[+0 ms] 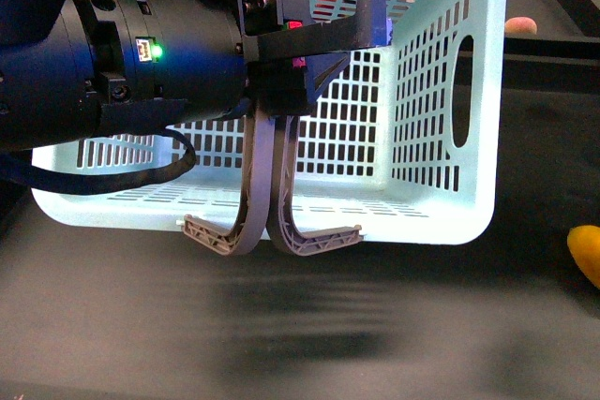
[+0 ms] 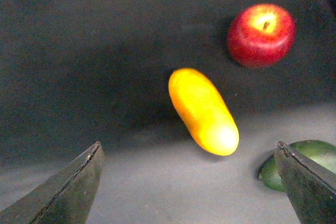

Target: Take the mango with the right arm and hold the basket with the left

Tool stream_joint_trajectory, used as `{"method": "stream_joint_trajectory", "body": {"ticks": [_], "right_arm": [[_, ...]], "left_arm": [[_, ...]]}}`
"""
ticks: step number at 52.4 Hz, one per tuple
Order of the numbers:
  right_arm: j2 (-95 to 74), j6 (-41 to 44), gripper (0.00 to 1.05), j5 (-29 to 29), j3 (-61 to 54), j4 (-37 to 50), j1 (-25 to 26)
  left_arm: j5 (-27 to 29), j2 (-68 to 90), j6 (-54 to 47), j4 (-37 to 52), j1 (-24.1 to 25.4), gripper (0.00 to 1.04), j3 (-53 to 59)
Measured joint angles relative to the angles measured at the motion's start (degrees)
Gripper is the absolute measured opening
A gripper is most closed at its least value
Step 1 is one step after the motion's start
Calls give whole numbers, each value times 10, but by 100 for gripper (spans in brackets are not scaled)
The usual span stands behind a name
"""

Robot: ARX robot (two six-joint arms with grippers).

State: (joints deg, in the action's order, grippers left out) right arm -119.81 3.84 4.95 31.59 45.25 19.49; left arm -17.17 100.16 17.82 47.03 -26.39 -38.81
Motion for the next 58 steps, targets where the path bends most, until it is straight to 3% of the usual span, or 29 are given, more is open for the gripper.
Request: {"method": "stream_joint_trajectory", "body": {"ticks": [22, 58], "right_arm": [[-211, 13, 97, -29, 195, -97, 14], [-318, 14, 97, -56, 365, -189, 19]], "left_arm": [[0, 0, 0, 0, 0, 8, 0], [0, 0, 0, 0, 0, 8, 0]]}}
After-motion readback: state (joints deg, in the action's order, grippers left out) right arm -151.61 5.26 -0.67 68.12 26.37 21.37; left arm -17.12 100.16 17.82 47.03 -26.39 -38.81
